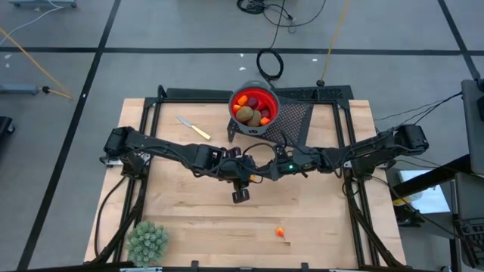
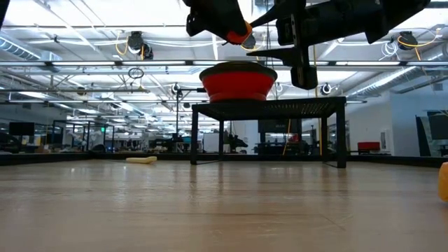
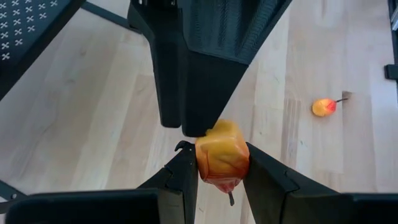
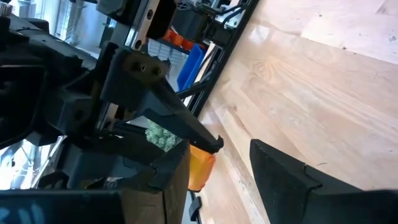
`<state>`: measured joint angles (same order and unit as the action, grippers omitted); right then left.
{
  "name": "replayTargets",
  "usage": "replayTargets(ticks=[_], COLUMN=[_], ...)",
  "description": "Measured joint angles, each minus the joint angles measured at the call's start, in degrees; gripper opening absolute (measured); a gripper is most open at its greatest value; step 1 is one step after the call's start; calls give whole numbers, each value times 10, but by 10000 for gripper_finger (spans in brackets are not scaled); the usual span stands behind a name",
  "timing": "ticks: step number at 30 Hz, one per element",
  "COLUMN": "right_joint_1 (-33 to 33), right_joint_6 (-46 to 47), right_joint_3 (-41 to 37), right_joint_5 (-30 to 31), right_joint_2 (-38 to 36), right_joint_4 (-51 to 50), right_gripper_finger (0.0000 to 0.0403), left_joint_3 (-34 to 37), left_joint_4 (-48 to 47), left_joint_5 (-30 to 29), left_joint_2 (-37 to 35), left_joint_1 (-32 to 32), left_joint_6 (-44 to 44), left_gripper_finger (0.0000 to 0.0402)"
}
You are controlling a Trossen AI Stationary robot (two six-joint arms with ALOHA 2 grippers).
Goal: Pick & Place Fruit
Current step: Put the top pear into the strainer bowl on the shelf
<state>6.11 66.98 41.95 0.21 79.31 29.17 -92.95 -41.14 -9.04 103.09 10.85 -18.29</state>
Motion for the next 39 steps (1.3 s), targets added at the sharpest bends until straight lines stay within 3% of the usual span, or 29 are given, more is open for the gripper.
replayTargets(ticks=[39], right_joint_1=[7], right_joint_6=[12], right_joint_3=[1], right_joint_5=[27], right_joint_2=[-1], right_joint_4=[-39], right_gripper_finger=[160], left_joint_3=[0], left_joint_4=[42], left_joint_5=[0], left_joint_2=[23], left_joint_1=[-32], left_joint_6=[-16], left_gripper_finger=[106])
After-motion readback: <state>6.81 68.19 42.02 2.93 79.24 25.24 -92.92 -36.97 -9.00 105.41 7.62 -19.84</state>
